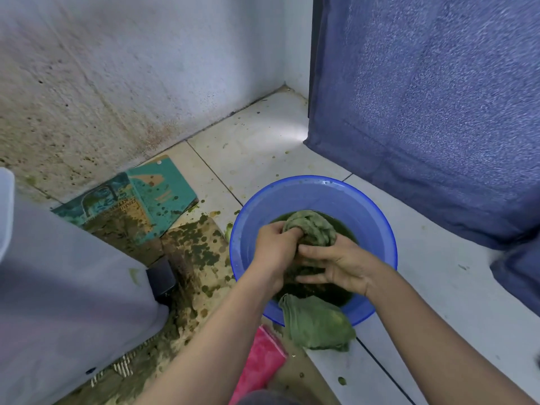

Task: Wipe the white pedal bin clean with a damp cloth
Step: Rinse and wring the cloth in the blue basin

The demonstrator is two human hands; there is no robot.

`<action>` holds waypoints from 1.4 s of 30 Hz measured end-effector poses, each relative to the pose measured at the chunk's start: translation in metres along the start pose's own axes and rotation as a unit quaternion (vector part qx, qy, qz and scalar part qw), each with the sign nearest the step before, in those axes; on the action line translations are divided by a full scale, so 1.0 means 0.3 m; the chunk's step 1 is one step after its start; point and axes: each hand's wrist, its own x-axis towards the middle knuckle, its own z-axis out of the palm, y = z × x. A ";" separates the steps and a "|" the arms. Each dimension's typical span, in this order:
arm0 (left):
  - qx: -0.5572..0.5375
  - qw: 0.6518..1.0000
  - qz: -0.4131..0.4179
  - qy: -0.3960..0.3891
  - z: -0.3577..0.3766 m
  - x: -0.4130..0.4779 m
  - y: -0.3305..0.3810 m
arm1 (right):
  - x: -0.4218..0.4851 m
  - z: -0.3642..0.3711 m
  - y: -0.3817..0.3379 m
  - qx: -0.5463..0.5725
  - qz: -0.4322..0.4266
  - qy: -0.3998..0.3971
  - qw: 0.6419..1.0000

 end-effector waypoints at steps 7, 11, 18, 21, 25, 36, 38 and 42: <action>0.482 0.815 0.290 -0.137 -0.121 -0.038 -0.060 | -0.006 -0.038 -0.053 0.016 0.030 -0.057 0.998; 0.554 0.692 0.449 -0.111 -0.112 0.039 -0.053 | 0.026 0.028 -0.100 -0.188 0.091 -0.068 0.976; 0.641 0.666 0.365 -0.109 -0.044 0.184 -0.064 | 0.115 0.065 -0.052 -0.404 0.098 0.155 0.896; 0.679 0.647 0.329 -0.105 -0.023 0.206 -0.079 | 0.145 0.045 -0.008 -0.440 0.100 0.191 0.872; 0.704 0.642 0.287 -0.101 -0.005 0.215 -0.109 | 0.158 0.034 0.038 -0.557 0.089 0.209 0.799; 0.562 0.800 0.184 -0.103 -0.064 0.140 -0.096 | 0.084 0.030 0.058 -0.726 -0.131 0.161 0.656; 0.501 0.839 0.180 -0.112 -0.065 0.117 -0.074 | 0.074 0.022 0.046 -0.729 -0.195 0.163 0.635; 0.410 0.887 0.172 -0.123 -0.061 0.070 -0.038 | 0.054 0.009 0.029 -0.732 -0.352 0.174 0.557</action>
